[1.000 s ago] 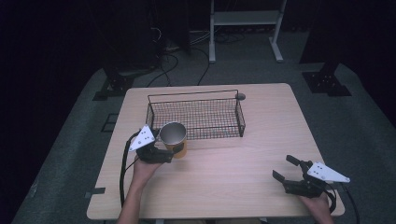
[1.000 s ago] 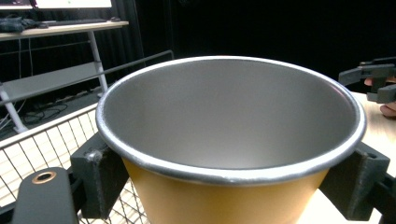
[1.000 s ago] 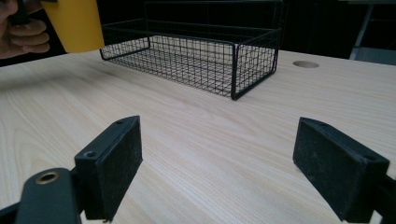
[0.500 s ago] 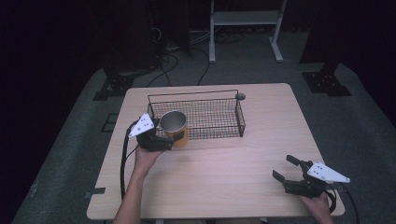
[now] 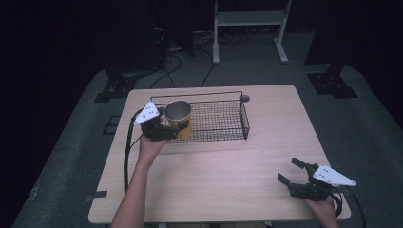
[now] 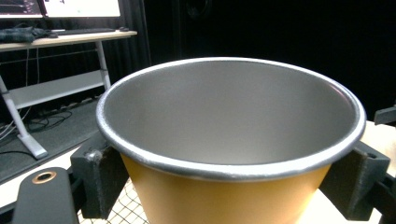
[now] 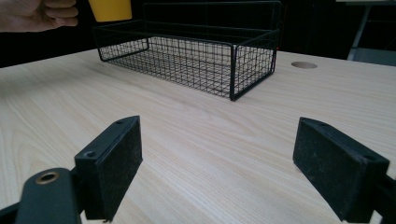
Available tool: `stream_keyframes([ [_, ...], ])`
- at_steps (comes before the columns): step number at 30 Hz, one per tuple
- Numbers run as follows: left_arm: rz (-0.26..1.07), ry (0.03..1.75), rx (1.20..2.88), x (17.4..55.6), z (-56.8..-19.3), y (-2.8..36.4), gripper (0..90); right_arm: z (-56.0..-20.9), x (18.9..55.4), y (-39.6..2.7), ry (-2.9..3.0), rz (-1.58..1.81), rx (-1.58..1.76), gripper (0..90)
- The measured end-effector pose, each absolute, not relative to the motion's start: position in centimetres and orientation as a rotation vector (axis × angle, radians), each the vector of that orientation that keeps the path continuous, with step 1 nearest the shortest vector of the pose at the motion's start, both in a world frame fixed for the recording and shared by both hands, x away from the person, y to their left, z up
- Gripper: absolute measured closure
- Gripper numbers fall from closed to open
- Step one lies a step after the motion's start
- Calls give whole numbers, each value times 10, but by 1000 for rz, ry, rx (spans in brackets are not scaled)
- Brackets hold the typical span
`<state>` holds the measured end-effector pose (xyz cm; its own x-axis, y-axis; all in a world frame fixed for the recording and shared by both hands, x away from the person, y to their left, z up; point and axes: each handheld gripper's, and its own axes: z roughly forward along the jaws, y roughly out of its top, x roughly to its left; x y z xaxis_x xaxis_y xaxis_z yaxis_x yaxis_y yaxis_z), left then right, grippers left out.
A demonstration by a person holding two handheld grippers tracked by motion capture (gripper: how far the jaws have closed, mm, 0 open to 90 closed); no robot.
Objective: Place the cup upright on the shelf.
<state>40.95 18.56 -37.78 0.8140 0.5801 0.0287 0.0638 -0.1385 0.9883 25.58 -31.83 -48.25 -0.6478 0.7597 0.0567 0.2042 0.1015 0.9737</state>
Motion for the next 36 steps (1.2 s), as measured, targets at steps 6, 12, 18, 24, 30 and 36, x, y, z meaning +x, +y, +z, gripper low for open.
stream_keyframes([
  [6, 476, 540, 1655, 423, -378, 187, 137, -483, 256, -318, 1918, 1575, 938, 148],
  [12, 476, 555, 1632, 432, -376, 189, 137, -483, 256, -319, 1918, 1577, 940, 148],
  [18, 471, 565, 1641, 441, -374, 186, 137, -483, 256, -319, 1918, 1578, 940, 148],
  [24, 466, 575, 1626, 447, -373, 186, 137, -483, 256, -319, 1917, 1580, 940, 148],
  [30, 492, 578, 1633, 456, -368, 182, 137, -483, 256, -319, 1917, 1583, 942, 148],
  [36, 484, 572, 1649, 465, -361, 178, 137, -483, 256, -320, 1916, 1586, 944, 148],
])
